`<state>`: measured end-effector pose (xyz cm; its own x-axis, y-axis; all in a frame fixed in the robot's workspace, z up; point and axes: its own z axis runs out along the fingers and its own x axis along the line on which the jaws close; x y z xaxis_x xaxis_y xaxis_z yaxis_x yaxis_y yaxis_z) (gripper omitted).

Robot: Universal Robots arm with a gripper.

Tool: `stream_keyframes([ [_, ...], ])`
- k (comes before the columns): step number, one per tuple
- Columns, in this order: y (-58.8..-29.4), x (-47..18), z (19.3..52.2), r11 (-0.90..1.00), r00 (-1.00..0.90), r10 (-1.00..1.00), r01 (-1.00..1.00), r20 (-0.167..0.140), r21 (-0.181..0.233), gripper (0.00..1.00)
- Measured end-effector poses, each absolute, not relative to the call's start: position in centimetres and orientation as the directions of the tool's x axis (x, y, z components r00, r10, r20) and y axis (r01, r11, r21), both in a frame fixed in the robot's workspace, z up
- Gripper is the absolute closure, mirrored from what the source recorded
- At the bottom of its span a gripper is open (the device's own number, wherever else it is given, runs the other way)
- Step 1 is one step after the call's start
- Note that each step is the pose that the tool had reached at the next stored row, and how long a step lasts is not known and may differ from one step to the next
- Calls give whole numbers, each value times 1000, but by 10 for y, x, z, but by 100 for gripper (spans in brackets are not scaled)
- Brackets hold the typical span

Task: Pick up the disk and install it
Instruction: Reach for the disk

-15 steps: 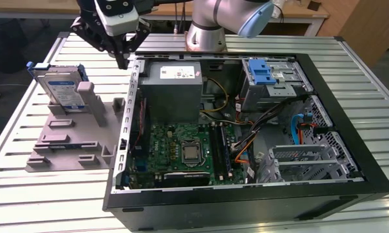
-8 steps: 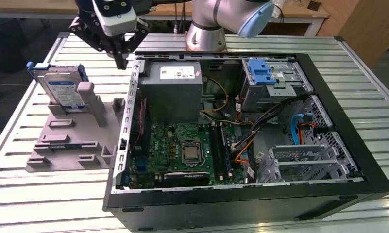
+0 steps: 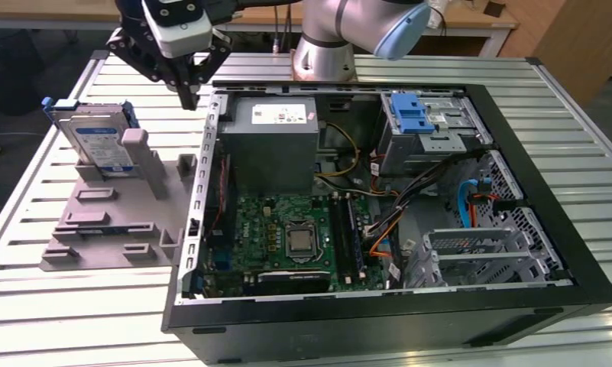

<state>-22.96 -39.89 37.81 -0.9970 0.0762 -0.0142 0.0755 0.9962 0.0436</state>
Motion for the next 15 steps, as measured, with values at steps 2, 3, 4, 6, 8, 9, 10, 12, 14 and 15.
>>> stream_keyframes([
  [2, -399, -235, 376, 996, -997, 76, 76, -14, 44, 89],
  [3, -399, -235, 376, 996, -997, 76, 76, -14, 44, 89],
  [4, -399, -235, 376, 996, -997, 76, 76, -14, 44, 89],
  [6, -399, -236, 376, 996, -997, 76, 76, -14, 44, 89],
  [8, -399, -236, 376, 996, -997, 76, 76, -14, 44, 89],
  [9, -399, -236, 376, 996, -997, 76, 76, -14, 44, 89],
  [10, -399, -237, 376, 996, -997, 76, 76, -14, 44, 89],
  [12, -399, -237, 375, 996, -997, 76, 76, -14, 44, 89],
  [14, -399, -238, 375, 996, -997, 76, 75, -14, 44, 89],
  [15, -399, -238, 375, 996, -997, 76, 75, -14, 44, 89],
])
